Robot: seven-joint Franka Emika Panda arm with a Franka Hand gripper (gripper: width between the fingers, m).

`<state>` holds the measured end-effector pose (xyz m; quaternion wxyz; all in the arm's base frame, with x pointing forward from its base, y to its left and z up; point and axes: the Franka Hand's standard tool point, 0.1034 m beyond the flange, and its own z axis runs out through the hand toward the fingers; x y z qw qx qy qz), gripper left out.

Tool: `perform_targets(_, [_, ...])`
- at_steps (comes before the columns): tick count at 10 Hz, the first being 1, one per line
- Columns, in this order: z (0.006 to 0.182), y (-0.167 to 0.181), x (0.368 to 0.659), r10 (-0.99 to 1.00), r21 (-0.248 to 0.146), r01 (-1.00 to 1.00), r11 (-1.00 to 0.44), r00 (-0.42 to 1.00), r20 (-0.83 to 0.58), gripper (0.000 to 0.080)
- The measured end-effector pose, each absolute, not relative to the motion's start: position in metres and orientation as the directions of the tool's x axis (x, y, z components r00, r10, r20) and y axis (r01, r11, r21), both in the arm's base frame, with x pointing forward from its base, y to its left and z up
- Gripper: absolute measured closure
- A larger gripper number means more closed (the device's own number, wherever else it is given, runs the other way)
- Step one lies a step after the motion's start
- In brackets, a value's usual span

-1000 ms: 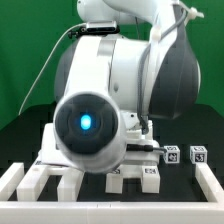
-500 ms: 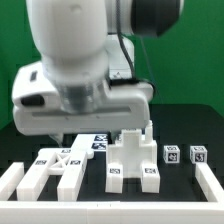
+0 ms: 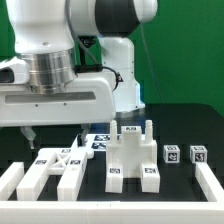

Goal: Assemble chair

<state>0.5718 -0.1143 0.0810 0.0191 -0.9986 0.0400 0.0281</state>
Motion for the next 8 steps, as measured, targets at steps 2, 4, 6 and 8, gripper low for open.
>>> perform_targets(2, [0.081,-0.114,0.571,-0.073,-0.035,-0.075,-0.997,0.996,-0.055,0.0151])
perform_targets(4, [0.071,-0.114,0.568,-0.074,-0.029,-0.076,-0.997,0.996,-0.058,0.0151])
perform_targets(6, [0.057,-0.116,0.567,-0.065,-0.01,-0.065,-0.998,0.997,-0.038,0.0151])
perform_targets(8, [0.046,-0.117,0.566,-0.058,-0.001,-0.058,-0.998,0.998,-0.039,0.0151])
